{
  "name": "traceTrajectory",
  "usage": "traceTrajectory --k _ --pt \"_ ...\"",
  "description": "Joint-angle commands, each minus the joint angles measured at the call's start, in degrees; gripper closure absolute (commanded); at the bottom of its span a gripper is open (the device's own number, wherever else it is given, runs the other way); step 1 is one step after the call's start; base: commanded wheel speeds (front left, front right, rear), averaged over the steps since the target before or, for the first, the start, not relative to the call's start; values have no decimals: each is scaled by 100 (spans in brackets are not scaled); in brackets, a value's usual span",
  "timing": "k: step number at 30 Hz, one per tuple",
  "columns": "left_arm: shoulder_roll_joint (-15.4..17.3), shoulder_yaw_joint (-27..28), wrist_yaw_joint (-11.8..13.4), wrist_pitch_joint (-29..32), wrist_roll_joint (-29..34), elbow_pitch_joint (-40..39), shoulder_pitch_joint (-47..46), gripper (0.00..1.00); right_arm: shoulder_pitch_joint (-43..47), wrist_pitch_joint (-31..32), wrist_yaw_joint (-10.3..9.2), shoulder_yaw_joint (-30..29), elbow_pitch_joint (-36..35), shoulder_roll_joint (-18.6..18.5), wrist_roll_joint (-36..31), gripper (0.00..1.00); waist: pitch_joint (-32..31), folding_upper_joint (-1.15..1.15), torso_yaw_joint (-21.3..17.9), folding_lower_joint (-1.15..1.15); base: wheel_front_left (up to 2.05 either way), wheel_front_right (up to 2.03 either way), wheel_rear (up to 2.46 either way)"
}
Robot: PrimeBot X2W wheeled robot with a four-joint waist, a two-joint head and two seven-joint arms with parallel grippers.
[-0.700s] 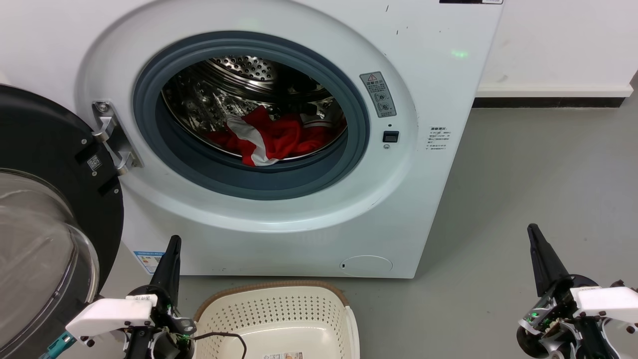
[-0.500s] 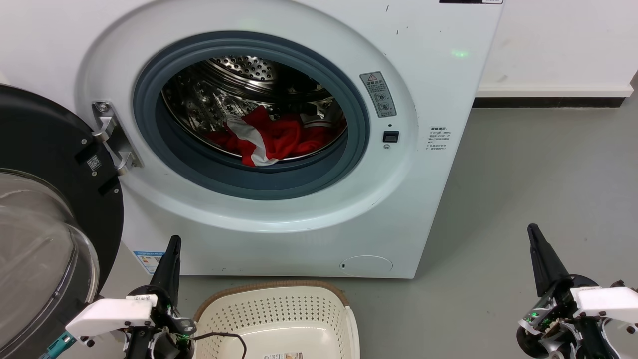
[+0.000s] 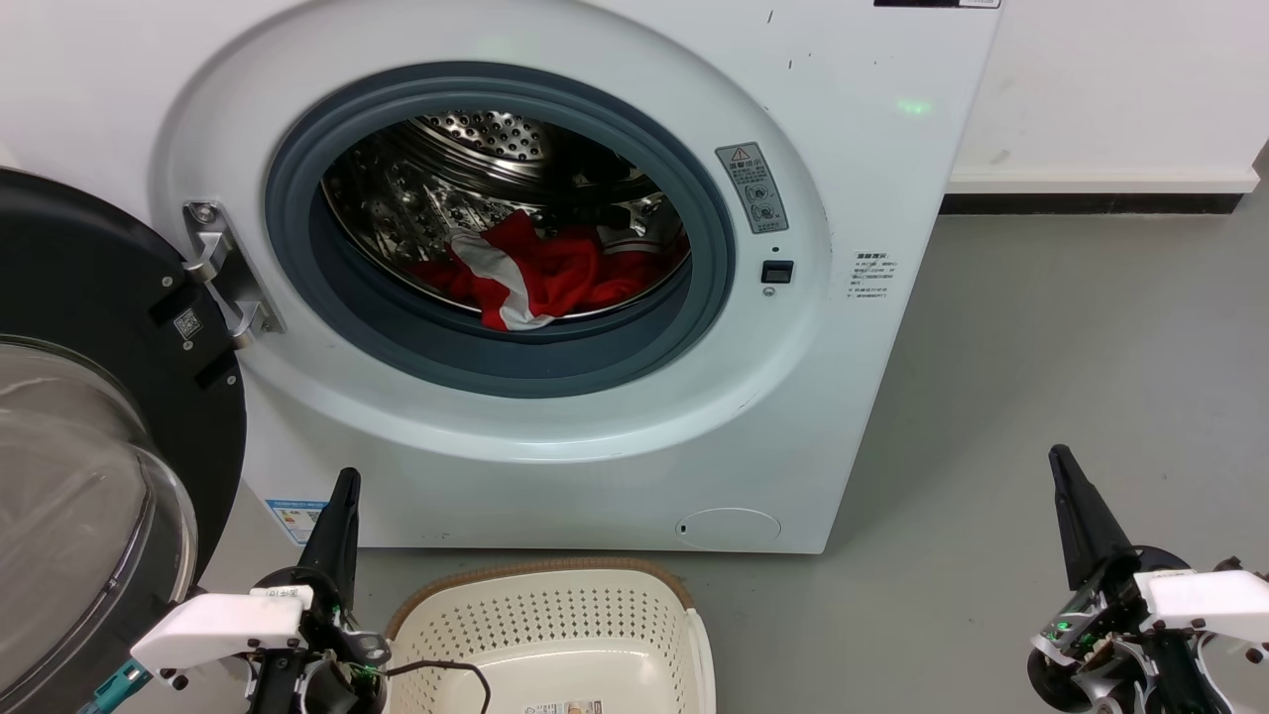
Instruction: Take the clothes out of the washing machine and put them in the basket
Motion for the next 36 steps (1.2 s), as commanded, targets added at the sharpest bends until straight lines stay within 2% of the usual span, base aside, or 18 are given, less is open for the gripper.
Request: traceTrajectory --k 1,6,7,16,22,31,32,33,36 --pt "-2 11 -12 11 -14 -1 -32 100 -72 4 0 6 8 16 -26 100 0 0 0 0 0 0 0" --pt "-2 11 -12 11 -14 -1 -32 100 -72 4 0 5 8 16 -26 100 0 0 0 0 0 0 0" --pt "0 -1 0 -1 0 5 0 0 0 -1 0 1 4 0 -1 0 0 0 0 0 0 0 0" --pt "-6 -240 1 -224 144 -6 -14 0 125 -222 0 68 -105 3 -160 0 5 0 -4 0 0 0 0" --pt "-5 -313 1 -391 630 -122 -50 0 183 -387 0 86 -236 3 -580 0 6 0 -3 0 0 0 0" --pt "-4 -433 6 -616 1781 -358 -99 0 257 -615 0 108 -471 4 -1722 0 9 0 1 0 0 0 0" --pt "-4 -454 18 -641 1911 -381 -105 0 266 -637 0 115 -502 4 -1878 0 10 0 1 0 0 0 0" --pt "-3 -528 60 -711 2291 -443 -126 0 291 -709 0 129 -587 4 -2322 0 13 0 2 0 0 0 0" --pt "-3 -621 107 -779 2675 -480 -139 0 315 -776 0 143 -672 3 -2753 0 14 0 5 0 0 0 0"
